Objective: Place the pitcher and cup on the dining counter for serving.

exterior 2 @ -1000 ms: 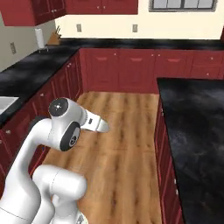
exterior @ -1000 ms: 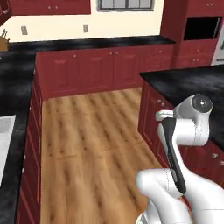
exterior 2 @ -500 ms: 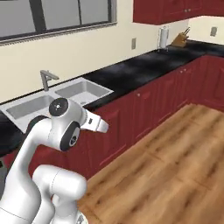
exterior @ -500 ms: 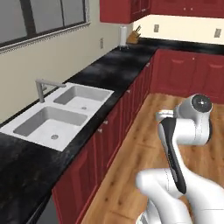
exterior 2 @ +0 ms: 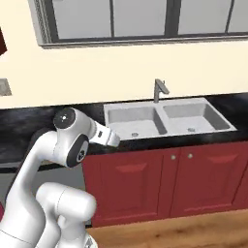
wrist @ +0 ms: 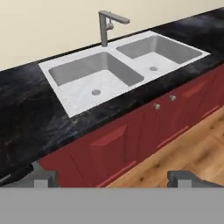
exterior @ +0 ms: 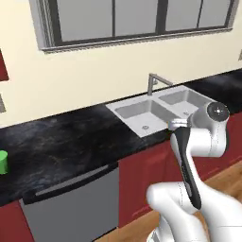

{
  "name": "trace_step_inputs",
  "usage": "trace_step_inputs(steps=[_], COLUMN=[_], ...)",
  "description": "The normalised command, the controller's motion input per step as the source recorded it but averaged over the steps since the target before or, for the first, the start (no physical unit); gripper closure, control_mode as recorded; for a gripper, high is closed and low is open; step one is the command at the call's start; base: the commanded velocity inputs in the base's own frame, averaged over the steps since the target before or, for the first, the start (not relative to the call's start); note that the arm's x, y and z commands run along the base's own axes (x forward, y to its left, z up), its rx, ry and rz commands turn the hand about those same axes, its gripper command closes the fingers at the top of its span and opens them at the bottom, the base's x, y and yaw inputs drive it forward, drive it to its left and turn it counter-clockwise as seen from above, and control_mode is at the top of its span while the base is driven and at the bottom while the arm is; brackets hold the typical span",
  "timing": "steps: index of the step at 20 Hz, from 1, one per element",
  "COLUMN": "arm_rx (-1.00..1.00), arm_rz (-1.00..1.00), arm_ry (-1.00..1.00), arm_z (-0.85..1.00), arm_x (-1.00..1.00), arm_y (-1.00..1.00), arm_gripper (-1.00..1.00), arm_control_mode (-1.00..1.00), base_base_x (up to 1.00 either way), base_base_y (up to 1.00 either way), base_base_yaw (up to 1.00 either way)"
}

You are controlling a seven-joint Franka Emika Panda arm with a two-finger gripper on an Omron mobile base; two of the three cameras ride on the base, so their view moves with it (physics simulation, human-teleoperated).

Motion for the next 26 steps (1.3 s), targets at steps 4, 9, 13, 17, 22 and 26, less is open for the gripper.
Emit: trace_step_inputs(steps=[4, 9, 13, 17, 22, 26], arm_rx=[0.0, 0.0, 0.0, 0.0, 0.0, 0.0], arm_rz=[0.0, 0.0, 0.0, 0.0, 0.0, 0.0], arm_ry=[0.0, 0.0, 0.0, 0.0, 0.0, 0.0], arm_z=[0.0, 0.0, 0.0, 0.0, 0.0, 0.0], arm_x=[0.0, 0.0, 0.0, 0.0, 0.0, 0.0], arm_y=[0.0, 0.0, 0.0, 0.0, 0.0, 0.0], arm_gripper=[-1.0, -1.0, -1.0, -1.0, -1.0, -1.0], arm_control_mode=[1.0, 1.0, 1.0, 1.0, 1.0, 1.0], base_base_x=[0.0, -0.01, 0.35, 0.6, 0.56, 0.36], base_base_y=[0.0, 0.13, 0.75, 0.82, 0.72, 0.53], base_base_yaw=[0.98, 0.5, 0.23, 0.21, 0.2, 0.11])
